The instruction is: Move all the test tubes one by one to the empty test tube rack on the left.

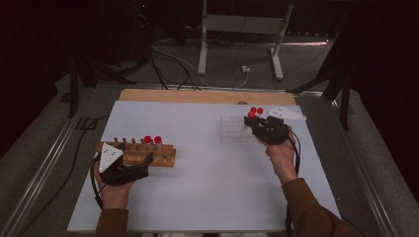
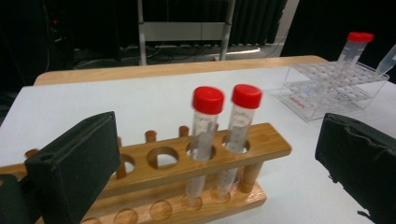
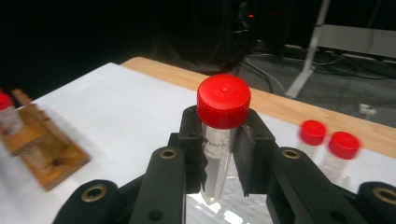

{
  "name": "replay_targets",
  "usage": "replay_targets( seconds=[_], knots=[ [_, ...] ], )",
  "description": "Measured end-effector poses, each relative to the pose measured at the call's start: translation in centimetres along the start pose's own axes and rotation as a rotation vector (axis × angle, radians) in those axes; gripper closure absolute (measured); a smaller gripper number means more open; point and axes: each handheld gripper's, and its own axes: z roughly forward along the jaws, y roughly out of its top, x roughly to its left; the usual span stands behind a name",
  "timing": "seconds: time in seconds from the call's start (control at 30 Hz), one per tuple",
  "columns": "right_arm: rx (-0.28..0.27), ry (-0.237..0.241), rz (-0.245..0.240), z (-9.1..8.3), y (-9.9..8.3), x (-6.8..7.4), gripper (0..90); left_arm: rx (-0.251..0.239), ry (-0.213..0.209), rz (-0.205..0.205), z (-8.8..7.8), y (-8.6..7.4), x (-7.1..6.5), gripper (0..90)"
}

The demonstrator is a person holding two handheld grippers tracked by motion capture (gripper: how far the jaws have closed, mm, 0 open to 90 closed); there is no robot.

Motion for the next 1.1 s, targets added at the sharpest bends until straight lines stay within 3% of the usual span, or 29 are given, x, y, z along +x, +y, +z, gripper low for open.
replay_targets(
  seconds=[0.5, 0.8, 1.1],
  knots=[
    [0.030, 0.135, -0.017, 0.0, 0.5, 3.1, 74.3, -0.041, -0.042, 0.034, 0.0, 1.4, -2.1, 0.8],
    [0.061, 0.202, -0.050, 0.5, 0.6, 5.1, 74.2, -0.073, -0.121, 0.074, 0.3, 2.8, -4.9, 0.8],
    [0.086, 0.269, -0.079, 0.8, 0.7, 7.4, 74.2, -0.048, -0.209, 0.120, 1.5, 3.1, -7.8, 0.8]
  ],
)
